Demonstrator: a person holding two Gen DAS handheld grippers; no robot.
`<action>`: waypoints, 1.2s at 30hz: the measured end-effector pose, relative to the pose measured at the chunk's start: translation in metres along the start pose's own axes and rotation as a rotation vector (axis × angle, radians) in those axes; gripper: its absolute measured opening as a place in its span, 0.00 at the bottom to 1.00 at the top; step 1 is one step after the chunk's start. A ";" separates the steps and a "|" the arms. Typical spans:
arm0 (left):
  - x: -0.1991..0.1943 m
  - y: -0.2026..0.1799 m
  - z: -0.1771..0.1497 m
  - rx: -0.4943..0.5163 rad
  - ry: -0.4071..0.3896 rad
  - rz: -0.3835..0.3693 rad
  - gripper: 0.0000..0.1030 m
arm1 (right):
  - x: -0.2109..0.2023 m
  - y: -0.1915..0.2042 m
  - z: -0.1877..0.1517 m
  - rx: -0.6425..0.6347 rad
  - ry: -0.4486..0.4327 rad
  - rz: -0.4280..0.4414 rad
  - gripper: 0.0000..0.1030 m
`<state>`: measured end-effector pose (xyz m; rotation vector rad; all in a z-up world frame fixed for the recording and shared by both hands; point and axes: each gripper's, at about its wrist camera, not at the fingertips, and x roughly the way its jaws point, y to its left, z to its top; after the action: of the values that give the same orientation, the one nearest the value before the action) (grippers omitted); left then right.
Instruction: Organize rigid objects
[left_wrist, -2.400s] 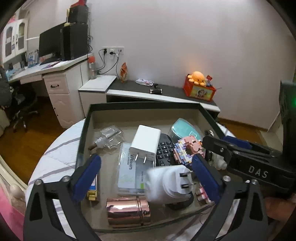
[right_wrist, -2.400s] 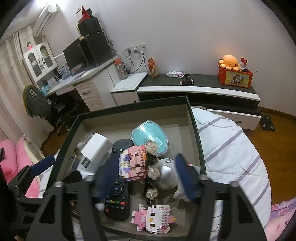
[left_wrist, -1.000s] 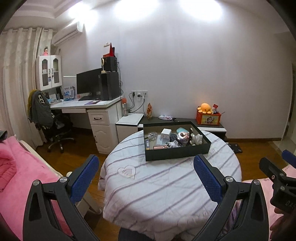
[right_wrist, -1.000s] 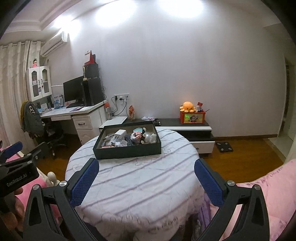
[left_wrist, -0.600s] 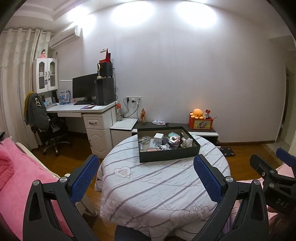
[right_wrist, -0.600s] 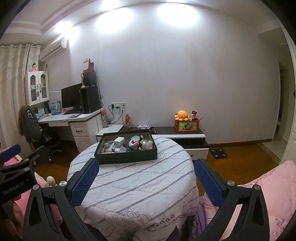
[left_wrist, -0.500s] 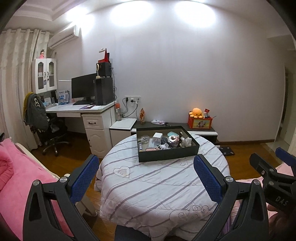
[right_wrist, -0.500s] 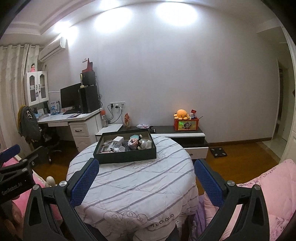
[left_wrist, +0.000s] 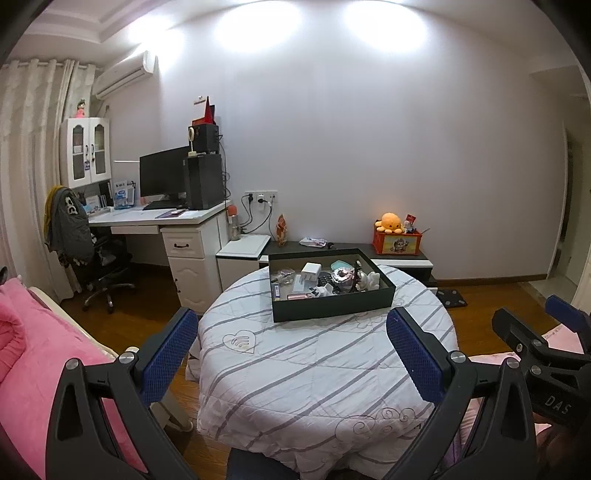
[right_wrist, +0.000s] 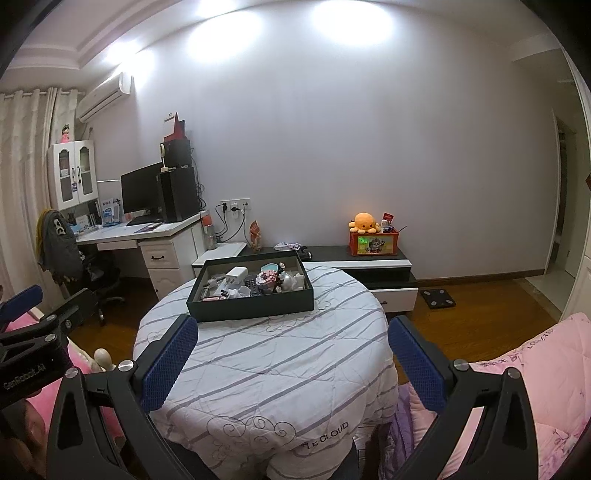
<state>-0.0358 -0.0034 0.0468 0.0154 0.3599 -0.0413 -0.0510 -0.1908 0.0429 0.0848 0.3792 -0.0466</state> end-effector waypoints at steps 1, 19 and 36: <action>0.000 0.000 0.000 0.000 0.001 -0.001 1.00 | 0.000 0.000 0.000 0.000 0.000 0.001 1.00; 0.002 -0.002 -0.005 0.006 0.003 -0.009 1.00 | 0.000 0.000 0.000 0.002 0.001 0.000 1.00; 0.003 -0.002 -0.003 0.007 0.021 -0.018 1.00 | 0.004 -0.002 -0.004 0.002 0.007 -0.001 1.00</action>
<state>-0.0342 -0.0058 0.0429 0.0197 0.3814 -0.0599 -0.0487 -0.1928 0.0373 0.0863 0.3860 -0.0474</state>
